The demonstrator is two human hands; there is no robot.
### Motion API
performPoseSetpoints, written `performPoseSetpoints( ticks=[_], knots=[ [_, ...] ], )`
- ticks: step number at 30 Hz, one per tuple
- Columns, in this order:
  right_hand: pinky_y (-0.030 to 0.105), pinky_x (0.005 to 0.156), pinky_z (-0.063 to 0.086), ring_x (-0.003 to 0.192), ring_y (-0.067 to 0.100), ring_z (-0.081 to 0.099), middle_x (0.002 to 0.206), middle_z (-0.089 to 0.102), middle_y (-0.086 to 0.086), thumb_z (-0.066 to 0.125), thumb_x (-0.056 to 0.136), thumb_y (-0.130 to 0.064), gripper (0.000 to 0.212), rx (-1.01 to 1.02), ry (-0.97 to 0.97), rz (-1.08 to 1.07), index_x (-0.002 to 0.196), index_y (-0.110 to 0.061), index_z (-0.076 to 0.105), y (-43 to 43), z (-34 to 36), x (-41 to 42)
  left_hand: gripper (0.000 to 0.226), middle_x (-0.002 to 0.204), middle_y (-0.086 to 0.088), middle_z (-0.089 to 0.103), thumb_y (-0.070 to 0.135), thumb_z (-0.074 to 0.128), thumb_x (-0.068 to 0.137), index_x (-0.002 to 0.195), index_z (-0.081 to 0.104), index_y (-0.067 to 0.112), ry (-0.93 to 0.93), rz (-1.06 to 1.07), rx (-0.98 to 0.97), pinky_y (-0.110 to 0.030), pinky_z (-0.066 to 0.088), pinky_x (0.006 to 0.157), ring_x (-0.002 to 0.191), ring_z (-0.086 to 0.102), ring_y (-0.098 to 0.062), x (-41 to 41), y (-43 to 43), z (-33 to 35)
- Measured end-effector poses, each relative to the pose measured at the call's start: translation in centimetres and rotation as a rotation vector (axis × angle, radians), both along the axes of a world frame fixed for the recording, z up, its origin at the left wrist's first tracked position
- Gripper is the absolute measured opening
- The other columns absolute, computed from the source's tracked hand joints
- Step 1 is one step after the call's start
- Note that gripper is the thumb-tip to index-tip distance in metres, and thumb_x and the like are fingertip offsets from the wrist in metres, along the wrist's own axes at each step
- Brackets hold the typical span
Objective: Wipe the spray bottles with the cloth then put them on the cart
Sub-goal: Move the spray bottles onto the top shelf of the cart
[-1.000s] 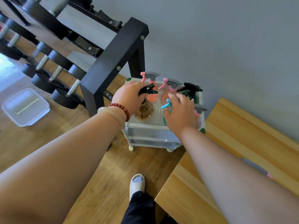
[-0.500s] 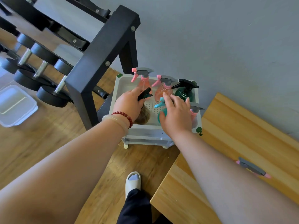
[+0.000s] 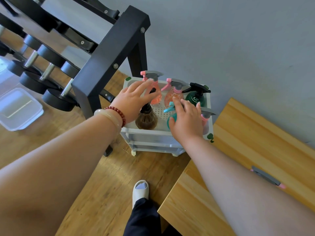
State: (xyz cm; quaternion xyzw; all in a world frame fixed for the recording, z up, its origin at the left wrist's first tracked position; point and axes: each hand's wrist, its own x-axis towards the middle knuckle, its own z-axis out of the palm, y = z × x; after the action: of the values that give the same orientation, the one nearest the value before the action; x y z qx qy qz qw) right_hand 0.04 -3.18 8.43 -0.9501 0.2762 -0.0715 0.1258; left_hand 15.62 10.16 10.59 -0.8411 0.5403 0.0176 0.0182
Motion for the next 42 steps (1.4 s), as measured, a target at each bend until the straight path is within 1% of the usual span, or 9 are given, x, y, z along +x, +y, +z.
performPoseSetpoints(
  ticks=[1,3,6,9,12,14,17,25,42],
  knots=[
    [0.035,0.114,-0.013,0.144,0.026,0.027,0.152,0.037,0.007,0.054,0.094,-0.023,0.061,-0.005,-0.001,0.0,0.151,-0.023,0.032,0.0,0.0,0.0,0.08,0.166,-0.004,0.008,0.005,0.06,0.091,0.155,0.022,0.034,-0.064,-0.09,0.048,-0.048,0.025,0.118,0.151,0.007,-0.032,0.5,-0.2,0.2],
    [0.034,0.114,-0.014,0.144,0.026,0.028,0.152,0.038,0.007,0.054,0.094,-0.022,0.061,-0.005,-0.008,0.002,0.151,-0.023,0.033,0.1,-0.1,0.1,0.068,0.165,-0.003,0.017,0.009,0.064,0.092,0.15,0.038,0.031,-0.124,-0.205,0.091,-0.047,0.023,0.119,0.152,0.01,-0.03,1.3,-0.6,0.1],
    [0.035,0.114,-0.013,0.143,0.026,0.03,0.15,0.039,0.007,0.055,0.093,-0.021,0.06,-0.009,-0.02,0.006,0.15,-0.022,0.035,0.0,-0.1,0.0,0.052,0.153,-0.005,0.044,0.01,0.076,0.083,0.131,0.063,0.024,-0.193,-0.318,0.027,-0.046,0.029,0.117,0.146,0.032,-0.03,2.2,-1.0,-0.1],
    [0.037,0.116,-0.01,0.141,0.026,0.032,0.149,0.041,0.008,0.056,0.093,-0.019,0.06,-0.017,-0.031,0.013,0.149,-0.02,0.036,-0.1,-0.1,-0.1,0.042,0.139,-0.008,0.059,0.01,0.081,0.078,0.118,0.072,0.018,-0.235,-0.35,0.008,-0.045,0.032,0.114,0.138,0.045,-0.032,2.5,-1.1,0.4],
    [0.038,0.117,-0.008,0.141,0.025,0.033,0.148,0.042,0.007,0.057,0.092,-0.018,0.06,-0.022,-0.033,0.017,0.148,-0.021,0.037,-0.1,-0.3,-0.1,0.034,0.136,-0.006,0.059,0.016,0.065,0.093,0.127,0.065,0.018,-0.152,-0.28,0.087,-0.041,0.028,0.118,0.134,0.047,-0.029,2.4,-1.8,0.4],
    [0.038,0.117,-0.008,0.141,0.025,0.033,0.148,0.042,0.006,0.057,0.092,-0.018,0.06,-0.022,-0.036,0.016,0.148,-0.021,0.037,0.0,-0.3,0.0,0.036,0.132,-0.002,0.058,0.023,0.056,0.099,0.135,0.058,0.02,-0.107,-0.216,0.175,-0.037,0.038,0.112,0.126,0.05,-0.024,1.9,-2.2,0.5],
    [0.038,0.117,-0.008,0.141,0.026,0.033,0.147,0.043,0.006,0.058,0.092,-0.018,0.06,-0.017,-0.04,0.014,0.148,-0.022,0.037,0.0,-0.5,0.1,0.035,0.128,-0.001,0.058,0.027,0.053,0.101,0.135,0.056,0.021,-0.025,-0.126,0.169,-0.036,0.046,0.101,0.118,0.051,-0.023,1.4,-2.9,0.4],
    [0.038,0.116,-0.007,0.142,0.028,0.033,0.147,0.043,0.007,0.058,0.093,-0.017,0.06,-0.014,-0.044,0.016,0.149,-0.022,0.037,-0.4,-0.7,0.0,0.032,0.13,-0.008,0.056,0.019,0.052,0.101,0.131,0.059,0.012,0.24,0.092,0.099,-0.034,0.044,0.101,0.119,0.053,-0.027,0.1,-4.8,0.7],
    [0.036,0.113,-0.016,0.148,0.027,0.019,0.156,0.031,0.008,0.051,0.096,-0.02,0.066,-0.011,0.005,0.025,0.155,-0.024,0.023,-0.5,-0.5,-0.1,0.037,0.136,-0.005,0.052,0.028,0.049,0.102,0.138,0.051,0.021,0.24,0.124,0.067,-0.038,0.044,0.104,0.121,0.046,-0.027,-1.1,-4.4,0.2]
  ],
)
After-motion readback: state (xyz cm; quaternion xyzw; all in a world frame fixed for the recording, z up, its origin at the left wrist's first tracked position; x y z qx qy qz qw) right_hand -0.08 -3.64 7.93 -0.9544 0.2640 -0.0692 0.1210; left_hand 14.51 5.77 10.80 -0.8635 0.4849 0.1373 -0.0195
